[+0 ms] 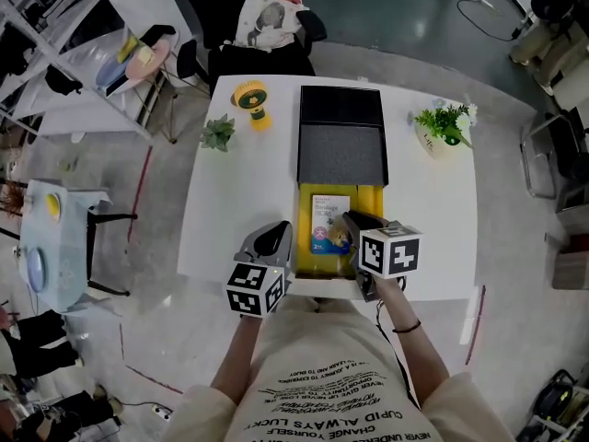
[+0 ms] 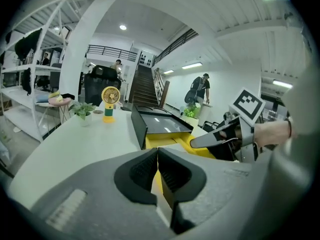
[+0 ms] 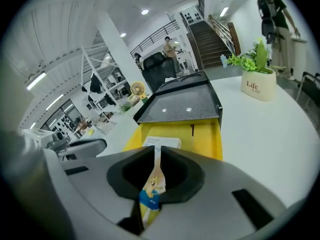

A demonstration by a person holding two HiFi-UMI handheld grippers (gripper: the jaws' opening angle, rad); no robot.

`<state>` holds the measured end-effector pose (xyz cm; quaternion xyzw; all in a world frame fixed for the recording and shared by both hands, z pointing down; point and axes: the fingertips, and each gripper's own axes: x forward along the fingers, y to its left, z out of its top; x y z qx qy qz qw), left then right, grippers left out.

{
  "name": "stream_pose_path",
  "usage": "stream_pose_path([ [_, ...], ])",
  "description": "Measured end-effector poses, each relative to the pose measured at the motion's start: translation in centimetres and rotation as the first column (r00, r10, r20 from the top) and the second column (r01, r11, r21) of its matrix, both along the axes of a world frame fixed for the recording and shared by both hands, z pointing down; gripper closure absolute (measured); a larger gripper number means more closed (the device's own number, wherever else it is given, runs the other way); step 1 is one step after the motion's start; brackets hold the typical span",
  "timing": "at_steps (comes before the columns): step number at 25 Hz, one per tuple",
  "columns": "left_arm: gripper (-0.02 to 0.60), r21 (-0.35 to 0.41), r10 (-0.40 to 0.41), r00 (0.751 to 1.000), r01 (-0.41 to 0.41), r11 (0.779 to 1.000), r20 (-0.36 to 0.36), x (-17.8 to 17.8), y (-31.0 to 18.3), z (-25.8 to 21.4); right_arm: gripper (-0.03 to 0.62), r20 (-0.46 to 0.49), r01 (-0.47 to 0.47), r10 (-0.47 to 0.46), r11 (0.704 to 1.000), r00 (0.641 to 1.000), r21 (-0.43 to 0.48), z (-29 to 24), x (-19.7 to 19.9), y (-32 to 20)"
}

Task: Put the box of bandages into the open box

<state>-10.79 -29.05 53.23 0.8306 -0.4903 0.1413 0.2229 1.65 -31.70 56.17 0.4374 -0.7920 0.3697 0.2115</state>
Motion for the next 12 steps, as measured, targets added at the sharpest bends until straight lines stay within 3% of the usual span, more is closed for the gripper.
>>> stream_pose_path([
  [12, 0.558, 0.133, 0.022, 0.999, -0.026, 0.991, 0.031, 0.0, -0.8, -4.2, 0.588, 0.072, 0.073, -0.09, 0.975, 0.993, 0.21, -4.7, 0.0, -0.7],
])
